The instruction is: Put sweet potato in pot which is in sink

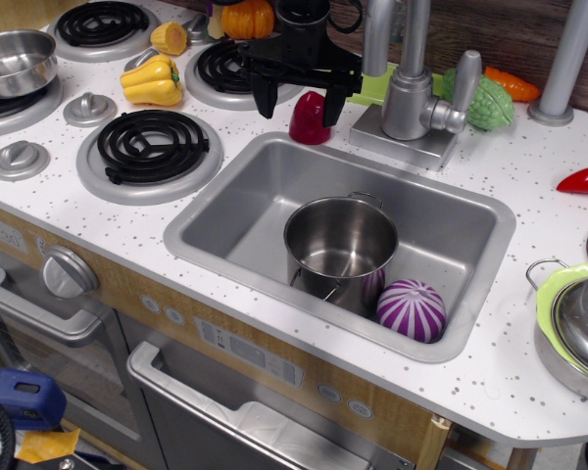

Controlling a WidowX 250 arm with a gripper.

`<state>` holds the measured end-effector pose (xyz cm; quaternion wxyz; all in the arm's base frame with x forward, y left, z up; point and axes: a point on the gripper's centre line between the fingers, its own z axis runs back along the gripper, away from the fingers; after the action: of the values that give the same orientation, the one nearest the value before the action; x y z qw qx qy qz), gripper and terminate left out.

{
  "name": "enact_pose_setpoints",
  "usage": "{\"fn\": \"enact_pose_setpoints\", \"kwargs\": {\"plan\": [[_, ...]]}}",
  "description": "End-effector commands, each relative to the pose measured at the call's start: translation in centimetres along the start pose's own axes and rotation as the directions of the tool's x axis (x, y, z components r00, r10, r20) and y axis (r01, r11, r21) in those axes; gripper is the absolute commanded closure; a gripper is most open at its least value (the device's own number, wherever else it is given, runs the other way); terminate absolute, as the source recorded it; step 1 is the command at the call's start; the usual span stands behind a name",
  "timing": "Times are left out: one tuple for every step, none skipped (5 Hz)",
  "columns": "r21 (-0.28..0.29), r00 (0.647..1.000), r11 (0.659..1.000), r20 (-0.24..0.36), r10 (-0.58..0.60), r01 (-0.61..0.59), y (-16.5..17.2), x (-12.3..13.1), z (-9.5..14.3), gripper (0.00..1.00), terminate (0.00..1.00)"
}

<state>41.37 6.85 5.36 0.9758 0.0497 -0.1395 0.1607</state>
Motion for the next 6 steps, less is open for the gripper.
{"fn": "enact_pose_setpoints", "kwargs": {"plan": [[0.0,1.0,1.0,0.0,0.0,0.0,0.0,0.0,0.0,0.0,0.0],[-0.008,1.0,1.0,0.002,-0.01,0.01,0.0,0.8,0.1,0.0,0.0],[-0.018,0.999,0.999,0.019,-0.033,0.033,0.1,1.5,-0.2,0.0,0.0],[-0.03,0.998,0.998,0.037,-0.051,0.052,0.3,2.3,-0.8,0.0,0.0],[-0.05,0.997,0.996,0.039,-0.066,0.068,0.7,3.4,-1.2,0.0,0.0],[-0.081,0.995,0.993,0.061,-0.082,0.087,1.3,4.1,-1.7,0.0,0.0]]}}
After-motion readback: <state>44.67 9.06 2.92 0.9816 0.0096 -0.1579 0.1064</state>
